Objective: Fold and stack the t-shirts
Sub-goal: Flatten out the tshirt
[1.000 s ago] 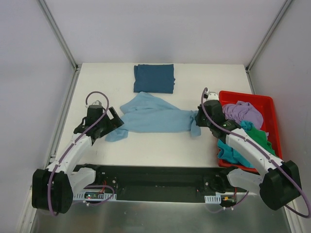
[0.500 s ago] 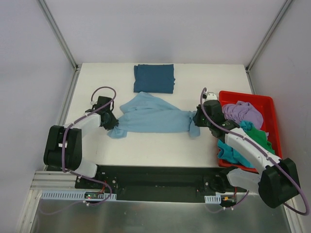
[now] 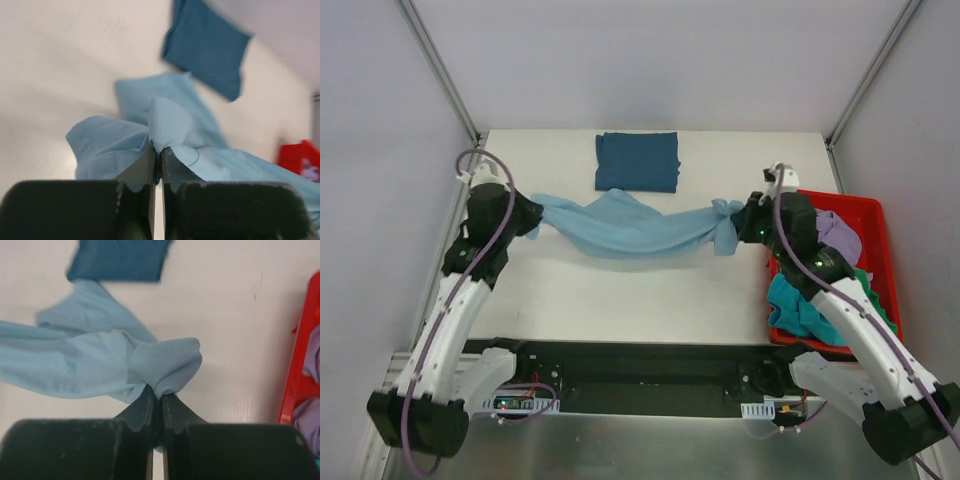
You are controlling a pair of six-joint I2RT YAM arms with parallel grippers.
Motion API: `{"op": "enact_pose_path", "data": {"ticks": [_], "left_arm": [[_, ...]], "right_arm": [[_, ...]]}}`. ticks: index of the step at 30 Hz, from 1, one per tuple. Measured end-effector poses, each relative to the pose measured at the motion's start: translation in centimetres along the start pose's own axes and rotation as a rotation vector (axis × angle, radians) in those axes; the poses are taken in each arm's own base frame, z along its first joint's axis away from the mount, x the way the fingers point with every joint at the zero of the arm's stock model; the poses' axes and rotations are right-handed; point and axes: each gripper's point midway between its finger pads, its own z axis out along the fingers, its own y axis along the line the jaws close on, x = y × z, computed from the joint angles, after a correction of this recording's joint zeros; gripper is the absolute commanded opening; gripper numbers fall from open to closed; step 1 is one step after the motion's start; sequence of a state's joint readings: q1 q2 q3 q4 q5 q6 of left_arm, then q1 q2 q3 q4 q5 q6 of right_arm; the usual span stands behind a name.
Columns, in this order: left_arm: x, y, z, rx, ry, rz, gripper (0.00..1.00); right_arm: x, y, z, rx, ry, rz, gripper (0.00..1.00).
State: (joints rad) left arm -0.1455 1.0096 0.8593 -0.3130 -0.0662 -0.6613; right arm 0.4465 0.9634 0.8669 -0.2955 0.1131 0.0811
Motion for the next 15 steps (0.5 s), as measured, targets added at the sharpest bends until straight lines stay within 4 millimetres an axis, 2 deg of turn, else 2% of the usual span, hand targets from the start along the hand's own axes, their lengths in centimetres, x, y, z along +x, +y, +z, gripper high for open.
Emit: {"op": "enact_pose_path", "data": {"ticks": [1,3,6,8,12,15], "left_arm": [[-2.5,-1.9,-2.5,0.075,-0.089,0.004,0.0],[-6.0,-4.3,-7.0,0.181,-0.224,0.007,0.0],[-10.8,-7.5,-15.0,0.332,-0.427,0.027,0.0],[-13.2,-9.1,-19.6,0.407,-0.527,0.049,0.0],[-15.9,-11.7,-26.6,0.529,-0.649,0.109,0.0],[-16.9,-13.4,-31.1,0.619,-0.702,0.163,0.0]], "right_arm": [[-1.7,0.5,-1.0,-0.018,-0.043,-0.004,0.02],[-5.7,1.7,-3.8,-0.066,-0.157,-0.007,0.01],[-11.3,3.3,-9.8,-0.144,-0.342,-0.023,0.01],[-14.1,4.1,-13.9,-0.192,-0.437,-0.033,0.01],[-18.4,6.1,-21.8,-0.306,-0.583,-0.059,0.0],[-20.1,7.2,-26.7,-0.382,-0.654,-0.076,0.01]]}}
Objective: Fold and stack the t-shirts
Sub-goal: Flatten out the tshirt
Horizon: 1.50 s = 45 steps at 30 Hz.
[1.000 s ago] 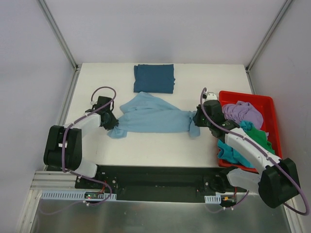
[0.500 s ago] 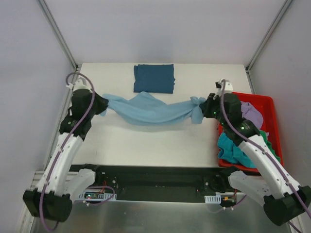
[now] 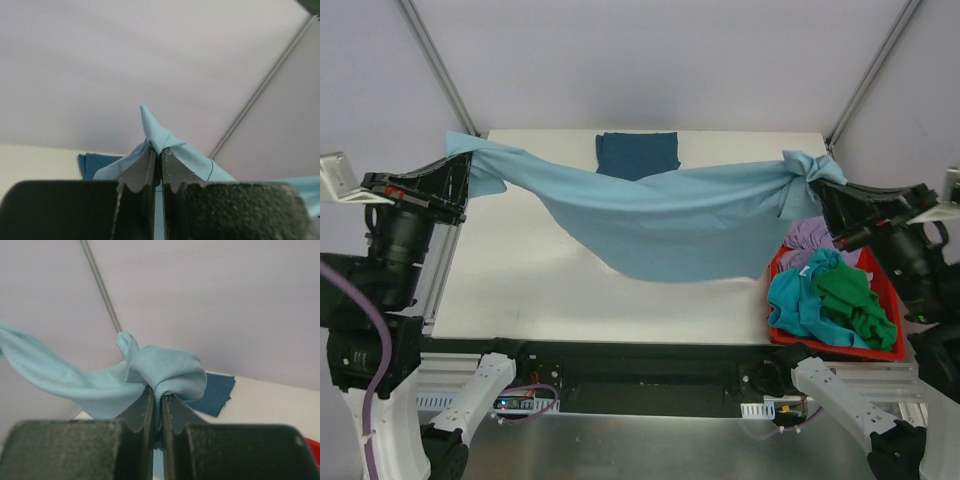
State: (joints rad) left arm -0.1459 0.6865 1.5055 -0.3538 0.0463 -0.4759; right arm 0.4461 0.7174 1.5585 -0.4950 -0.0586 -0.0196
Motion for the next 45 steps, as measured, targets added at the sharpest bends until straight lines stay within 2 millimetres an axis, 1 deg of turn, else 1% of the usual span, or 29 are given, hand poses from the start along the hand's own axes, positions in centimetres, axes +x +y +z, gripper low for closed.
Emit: {"op": "enact_pose_path", "data": {"ticks": [2,4,6,8,10,12,14,15,17,18,19,20,21,22,23,24,26,27,28,29,30,31,33,36,38,40,42,44,45], "left_arm": [[-2.3,-2.1,-0.9,0.067,-0.037,0.021,0.0],[-3.8,-3.4,-1.6,0.108,-0.066,0.034,0.0],[-5.1,-4.3,-2.2,0.133,-0.095,0.052,0.0],[-5.6,-4.6,-2.4,0.142,-0.108,0.062,0.0],[-5.7,-4.6,-1.9,0.139,-0.106,0.07,0.0],[-5.1,-3.9,-0.3,0.113,-0.083,0.074,0.0],[-3.7,-2.2,2.6,0.05,-0.039,0.074,0.0],[-2.6,-0.9,4.7,0.006,-0.012,0.074,0.0],[0.4,2.1,9.4,-0.092,0.061,0.084,0.0],[2.7,4.2,12.2,-0.148,0.112,0.097,0.0],[5.5,6.4,15.1,-0.204,0.173,0.109,0.02],[8.9,8.8,17.9,-0.252,0.245,0.124,0.12],[12.2,10.9,20.2,-0.289,0.313,0.133,0.34],[16.4,13.4,22.4,-0.324,0.394,0.142,0.65],[20.5,15.9,23.8,-0.357,0.476,0.157,0.89],[25.1,18.6,24.7,-0.395,0.569,0.163,0.99],[33.5,23.3,24.3,-0.476,0.749,0.166,0.99],[36.2,24.8,23.6,-0.506,0.812,0.164,0.99],[38.9,26.3,22.5,-0.539,0.885,0.165,0.99],[40.6,27.3,21.4,-0.565,0.943,0.165,0.99],[41.6,27.8,20.5,-0.582,0.982,0.165,0.99],[41.8,27.9,20.0,-0.592,1.0,0.166,0.99],[40.7,27.4,20.2,-0.587,0.98,0.167,0.99],[37.2,25.4,20.3,-0.561,0.901,0.155,0.99],[34.8,23.7,19.1,-0.55,0.853,0.131,0.99],[33.4,22.4,17.6,-0.538,0.821,0.096,0.99],[33.3,21.2,14.8,-0.528,0.832,0.035,0.99],[34.6,20.3,11.7,-0.527,0.879,-0.024,0.99],[35.8,20.0,10.1,-0.532,0.91,-0.047,0.99]], "right_arm": [[-2.5,1.3,-1.6,-0.041,-0.044,-0.004,0.0],[-4.3,2.1,-2.9,-0.067,-0.082,-0.009,0.0],[-5.5,2.6,-3.8,-0.077,-0.104,-0.011,0.01],[-5.9,2.6,-4.2,-0.073,-0.112,-0.011,0.01],[-5.3,1.9,-3.9,-0.041,-0.093,-0.007,0.01],[-3.7,0.4,-2.8,0.028,-0.053,-0.002,0.01],[-1.2,-1.8,-0.9,0.125,0.013,0.0,0.01],[0.5,-3.2,0.3,0.185,0.055,-0.003,0.02],[4.8,-6.3,2.9,0.315,0.163,-0.017,0.05],[7.6,-8.0,4.1,0.382,0.229,-0.031,0.06],[10.5,-9.7,5.3,0.443,0.296,-0.044,0.07],[13.1,-11.1,6.0,0.487,0.352,-0.054,0.11],[16.5,-12.9,6.9,0.534,0.425,-0.059,0.2],[20.0,-14.6,7.3,0.577,0.502,-0.057,0.35],[23.5,-16.4,7.4,0.623,0.586,-0.05,0.54],[26.5,-18.0,7.2,0.664,0.657,-0.038,0.66],[31.6,-20.7,6.5,0.729,0.79,-0.007,0.93],[33.4,-21.6,6.2,0.75,0.845,0.004,0.99],[34.7,-22.4,6.0,0.761,0.885,0.012,0.97],[35.4,-22.8,6.0,0.763,0.908,0.012,0.96],[35.9,-23.1,6.0,0.756,0.93,0.012,0.96],[36.0,-23.0,6.3,0.742,0.94,0.011,0.96],[35.7,-22.6,7.4,0.699,0.932,0.014,0.96],[34.7,-21.4,9.6,0.602,0.886,0.034,0.96],[34.7,-20.3,10.7,0.526,0.871,0.061,0.96],[35.2,-19.3,11.1,0.466,0.88,0.089,0.96],[36.4,-18.4,11.3,0.415,0.904,0.114,0.96],[38.5,-17.3,10.7,0.376,0.958,0.133,0.96],[39.5,-16.8,10.2,0.362,0.987,0.141,0.96]]}}
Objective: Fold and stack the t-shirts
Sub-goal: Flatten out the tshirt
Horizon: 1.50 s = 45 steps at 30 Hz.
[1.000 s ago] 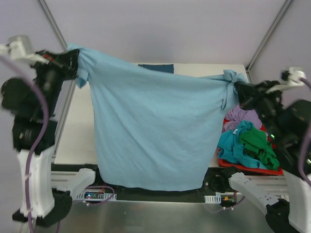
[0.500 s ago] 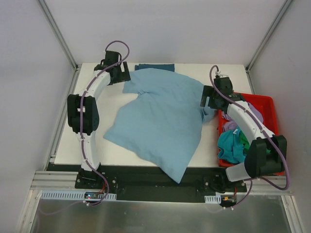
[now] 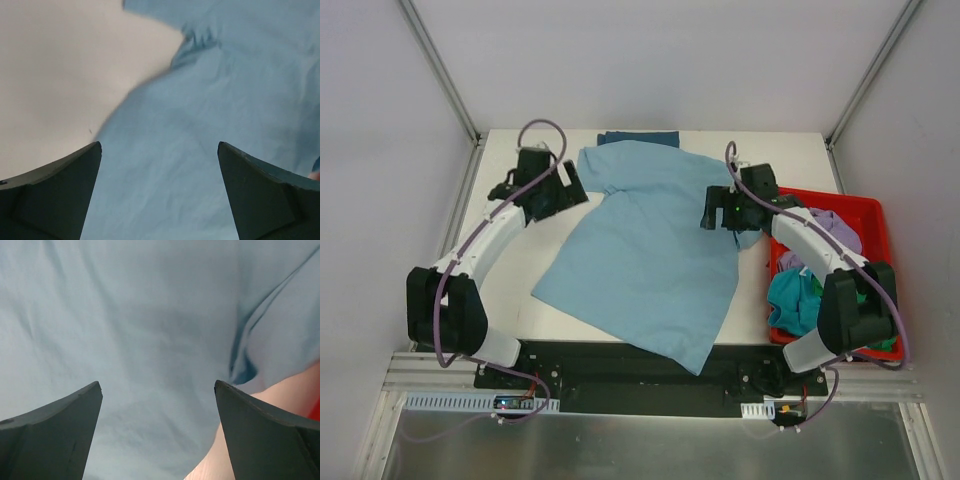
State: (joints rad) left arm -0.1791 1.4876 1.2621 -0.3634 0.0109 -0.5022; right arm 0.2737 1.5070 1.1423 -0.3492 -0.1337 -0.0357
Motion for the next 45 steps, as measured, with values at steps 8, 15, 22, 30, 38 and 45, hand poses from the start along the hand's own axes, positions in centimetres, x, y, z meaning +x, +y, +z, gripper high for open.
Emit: {"op": "enact_pose_path", "data": {"ticks": [8,15,22,30,38,45], "left_arm": [[18.7,0.6,-1.0,0.005,0.405,0.024,0.99],[22.8,4.4,-0.8,-0.123,0.49,-0.05,0.99],[18.0,5.9,3.7,-0.225,0.48,-0.225,0.99],[3.0,11.6,12.9,-0.358,0.27,-0.384,0.99],[-5.0,12.0,9.7,-0.374,0.102,-0.309,0.99],[0.7,7.5,0.7,-0.29,0.102,-0.217,0.99]], "right_arm": [[10.8,2.9,2.0,-0.047,0.256,-0.042,0.96],[15.9,3.5,2.1,-0.052,0.343,-0.012,0.96],[17.4,9.2,2.4,-0.174,0.329,-0.037,0.96],[21.4,24.6,1.8,-0.517,0.473,-0.178,0.96],[15.3,29.8,-2.0,-0.731,0.321,-0.254,0.96],[7.4,14.6,0.4,-0.333,0.139,-0.067,0.96]]}}
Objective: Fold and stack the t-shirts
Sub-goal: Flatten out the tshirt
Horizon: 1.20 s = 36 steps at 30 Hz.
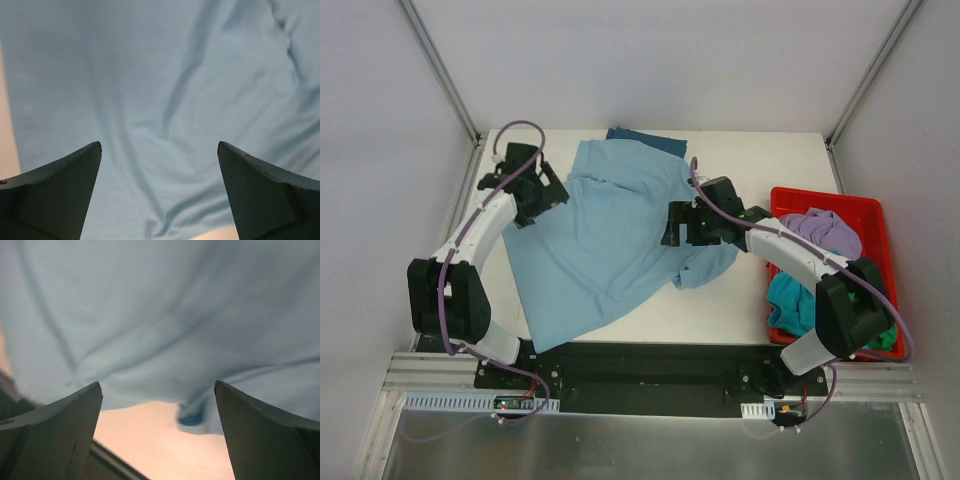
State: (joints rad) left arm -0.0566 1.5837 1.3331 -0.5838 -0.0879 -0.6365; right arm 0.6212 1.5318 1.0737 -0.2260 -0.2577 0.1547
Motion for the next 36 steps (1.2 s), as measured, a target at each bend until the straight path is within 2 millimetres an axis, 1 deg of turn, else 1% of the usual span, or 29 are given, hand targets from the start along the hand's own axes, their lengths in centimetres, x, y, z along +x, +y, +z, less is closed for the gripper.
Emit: {"op": "enact_pose_path", "data": {"ticks": [2,3,4,6,7,10,13,15,17,20,23,27,28,29,30,32,35,36], "left_arm": [[3.5,-1.0,-0.7,0.051,0.033,0.055,0.99],[5.5,-1.5,-0.6,0.086,0.066,0.081,0.99],[7.3,-1.7,-0.3,0.112,0.103,0.099,0.99],[10.5,-1.0,1.0,0.124,0.188,0.114,0.99],[11.6,-0.4,1.8,0.109,0.228,0.114,0.99],[13.6,0.6,4.0,0.078,0.31,0.105,0.99],[14.7,1.1,5.5,0.058,0.354,0.101,0.99],[14.5,0.8,5.6,0.067,0.35,0.097,0.99],[14.4,0.8,5.7,0.067,0.345,0.097,0.99],[14.3,0.8,5.8,0.064,0.341,0.096,0.99],[14.1,1.0,5.9,0.058,0.336,0.09,0.99],[14.0,1.3,6.0,0.05,0.331,0.082,0.99],[14.0,1.3,6.0,0.049,0.33,0.08,0.99],[14.0,1.3,6.0,0.05,0.328,0.08,0.99],[14.0,1.3,6.0,0.051,0.327,0.08,0.99],[14.0,1.2,6.0,0.053,0.327,0.079,0.99],[14.0,1.2,6.0,0.055,0.328,0.079,0.99],[14.0,1.2,6.0,0.057,0.328,0.08,0.99]], "right_arm": [[-0.4,-4.3,-0.5,0.113,-0.002,0.047,0.96],[-0.4,-6.0,-0.6,0.157,0.006,0.063,0.96],[-0.2,-7.3,-0.5,0.19,0.02,0.075,0.96],[0.2,-9.1,0.2,0.229,0.059,0.094,0.96],[0.4,-9.6,0.6,0.238,0.076,0.102,0.96],[1.5,-11.0,1.9,0.265,0.131,0.129,0.96],[2.8,-11.5,2.0,0.277,0.167,0.148,0.96],[3.8,-11.6,1.8,0.279,0.181,0.156,0.96],[5.4,-11.7,1.0,0.288,0.199,0.17,0.96],[8.3,-11.5,-1.4,0.301,0.22,0.199,0.96],[11.6,-10.5,-4.6,0.299,0.211,0.229,0.96],[17.8,-9.2,-8.5,0.279,0.21,0.285,0.96],[19.1,-9.2,-9.2,0.278,0.21,0.305,0.96],[19.8,-9.1,-9.8,0.277,0.204,0.316,0.96],[20.0,-9.0,-10.4,0.272,0.183,0.327,0.96],[18.9,-8.5,-11.1,0.242,0.102,0.319,0.96],[15.9,-7.4,-11.5,0.209,0.026,0.286,0.96],[14.4,-6.9,-11.3,0.204,0.019,0.27,0.96]]}}
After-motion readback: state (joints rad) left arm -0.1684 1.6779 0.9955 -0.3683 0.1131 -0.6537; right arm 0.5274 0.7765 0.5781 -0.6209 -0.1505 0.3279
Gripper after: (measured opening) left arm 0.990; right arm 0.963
